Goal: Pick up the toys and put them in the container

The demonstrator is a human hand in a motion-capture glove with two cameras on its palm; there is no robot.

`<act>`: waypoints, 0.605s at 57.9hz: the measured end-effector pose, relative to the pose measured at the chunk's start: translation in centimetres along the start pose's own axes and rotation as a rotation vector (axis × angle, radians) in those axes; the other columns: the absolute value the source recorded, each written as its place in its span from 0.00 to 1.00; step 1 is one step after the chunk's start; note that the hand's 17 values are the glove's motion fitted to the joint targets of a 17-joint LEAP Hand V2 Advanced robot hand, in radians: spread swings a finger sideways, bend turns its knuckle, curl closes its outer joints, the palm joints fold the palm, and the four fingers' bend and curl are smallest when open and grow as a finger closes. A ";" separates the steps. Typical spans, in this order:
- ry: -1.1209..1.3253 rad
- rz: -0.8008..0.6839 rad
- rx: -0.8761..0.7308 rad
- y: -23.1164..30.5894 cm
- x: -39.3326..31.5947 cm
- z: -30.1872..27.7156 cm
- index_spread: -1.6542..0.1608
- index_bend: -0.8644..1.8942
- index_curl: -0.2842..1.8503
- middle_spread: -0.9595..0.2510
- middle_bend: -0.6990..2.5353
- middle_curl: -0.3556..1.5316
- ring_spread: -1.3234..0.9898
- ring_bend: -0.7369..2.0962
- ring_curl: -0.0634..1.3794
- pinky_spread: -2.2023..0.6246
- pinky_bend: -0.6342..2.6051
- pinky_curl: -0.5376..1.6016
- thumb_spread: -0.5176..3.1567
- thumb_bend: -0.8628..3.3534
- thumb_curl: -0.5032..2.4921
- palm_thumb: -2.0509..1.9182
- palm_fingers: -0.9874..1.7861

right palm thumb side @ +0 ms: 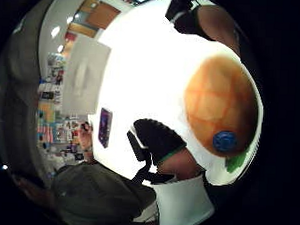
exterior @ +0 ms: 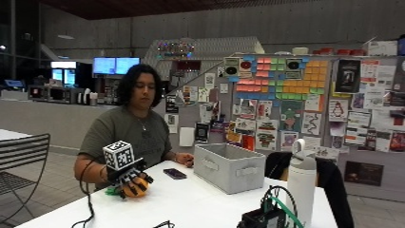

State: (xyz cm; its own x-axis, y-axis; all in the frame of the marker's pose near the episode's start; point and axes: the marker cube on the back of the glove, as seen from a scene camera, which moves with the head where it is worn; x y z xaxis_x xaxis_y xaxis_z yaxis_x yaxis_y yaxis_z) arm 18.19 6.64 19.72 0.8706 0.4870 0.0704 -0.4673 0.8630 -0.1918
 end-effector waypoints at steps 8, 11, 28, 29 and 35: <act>0.005 -0.004 0.225 0.6 0.1 2.5 0.66 0.38 0.26 0.68 0.27 0.30 0.47 0.46 0.17 0.75 0.45 0.40 0.46 0.21 0.26 0.54 0.57; 0.024 0.022 0.288 0.4 0.0 2.7 0.66 0.37 0.26 0.65 0.27 0.30 0.45 0.51 0.20 0.71 0.47 0.41 0.47 0.22 0.27 0.56 0.65; 0.019 -0.020 0.470 -1.9 0.0 2.1 0.67 0.39 0.26 0.48 0.38 0.38 0.40 0.64 0.33 0.63 0.51 0.45 0.41 0.24 0.34 0.66 0.81; 0.018 -0.018 0.471 -1.8 0.0 2.1 0.67 0.40 0.26 0.48 0.39 0.39 0.40 0.64 0.33 0.63 0.51 0.45 0.40 0.24 0.34 0.66 0.82; 0.024 -0.018 0.519 -1.7 0.0 1.3 0.67 0.43 0.29 0.45 0.44 0.43 0.40 0.68 0.37 0.62 0.52 0.47 0.37 0.24 0.37 0.67 0.81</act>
State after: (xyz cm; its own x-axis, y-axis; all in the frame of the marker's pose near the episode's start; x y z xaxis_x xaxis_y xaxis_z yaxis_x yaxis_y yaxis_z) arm 18.74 5.37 21.34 0.8796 0.4734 0.0460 -0.4618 0.8270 0.3207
